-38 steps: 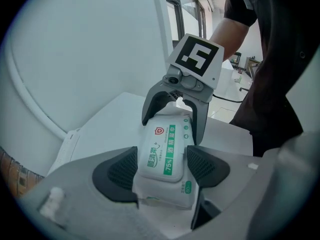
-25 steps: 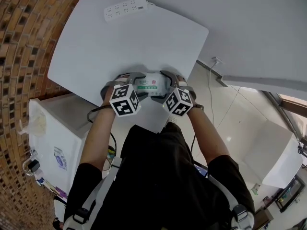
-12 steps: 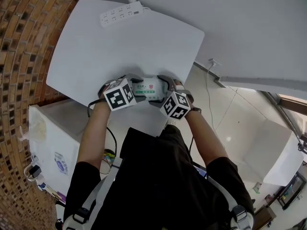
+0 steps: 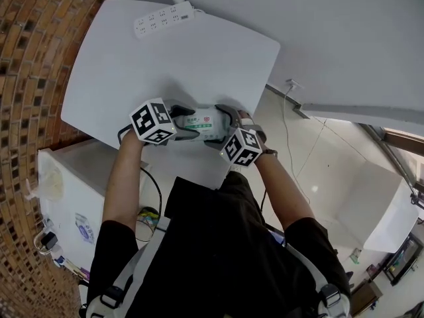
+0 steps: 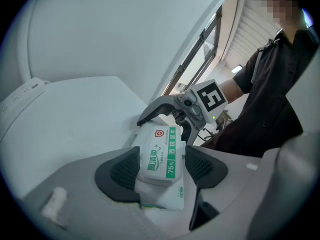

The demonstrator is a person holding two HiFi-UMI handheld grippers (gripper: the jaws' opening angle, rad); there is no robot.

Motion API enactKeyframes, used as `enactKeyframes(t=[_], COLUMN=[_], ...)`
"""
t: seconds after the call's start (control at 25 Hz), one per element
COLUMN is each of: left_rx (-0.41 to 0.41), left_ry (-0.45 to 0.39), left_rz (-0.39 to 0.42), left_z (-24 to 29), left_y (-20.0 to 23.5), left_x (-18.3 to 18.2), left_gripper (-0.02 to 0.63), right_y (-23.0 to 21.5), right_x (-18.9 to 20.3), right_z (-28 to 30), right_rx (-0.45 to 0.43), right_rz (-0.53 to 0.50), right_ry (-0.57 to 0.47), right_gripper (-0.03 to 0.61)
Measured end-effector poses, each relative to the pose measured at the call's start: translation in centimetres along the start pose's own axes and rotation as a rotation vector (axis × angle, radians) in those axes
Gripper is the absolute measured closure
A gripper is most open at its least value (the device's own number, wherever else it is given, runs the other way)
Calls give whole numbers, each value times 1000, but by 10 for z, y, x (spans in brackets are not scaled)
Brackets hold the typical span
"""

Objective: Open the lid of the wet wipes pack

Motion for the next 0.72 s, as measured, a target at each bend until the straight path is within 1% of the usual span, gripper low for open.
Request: enactKeyframes(t=[0.12, 0.24, 0.36, 0.52, 0.6, 0.72], left_rx=[12, -30, -120, -285, -349, -400], left_ry=[-40, -90, -137, -168, -180, -219], left_rz=[8, 29, 54, 81, 74, 33], left_z=[-5, -14, -29, -47, -53, -57], left_y=[1, 8, 19, 36, 43, 48], left_x=[-2, -10, -17, -16, -12, -3], left_gripper=[323, 322, 322, 324, 324, 325], right_y=[1, 0, -1, 0, 0, 0], right_x=[0, 1, 1, 1, 1, 0], right_z=[0, -2, -2, -2, -2, -2], right_rx=[-3, -4, -3, 0, 2, 4], right_rz=[-2, -3, -4, -5, -5, -7], right_ry=[12, 18, 26, 31, 33, 36], right_gripper=[72, 72, 71, 71, 71, 71])
Point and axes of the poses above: the fingertips, and each gripper's own axes: z forward along the fingers, y to its left, x out of its underside, the point moved 5 cm from there along -z, backward along the fingers, and after that the axes turned 15 degrees about z, right-handed, at the moved point
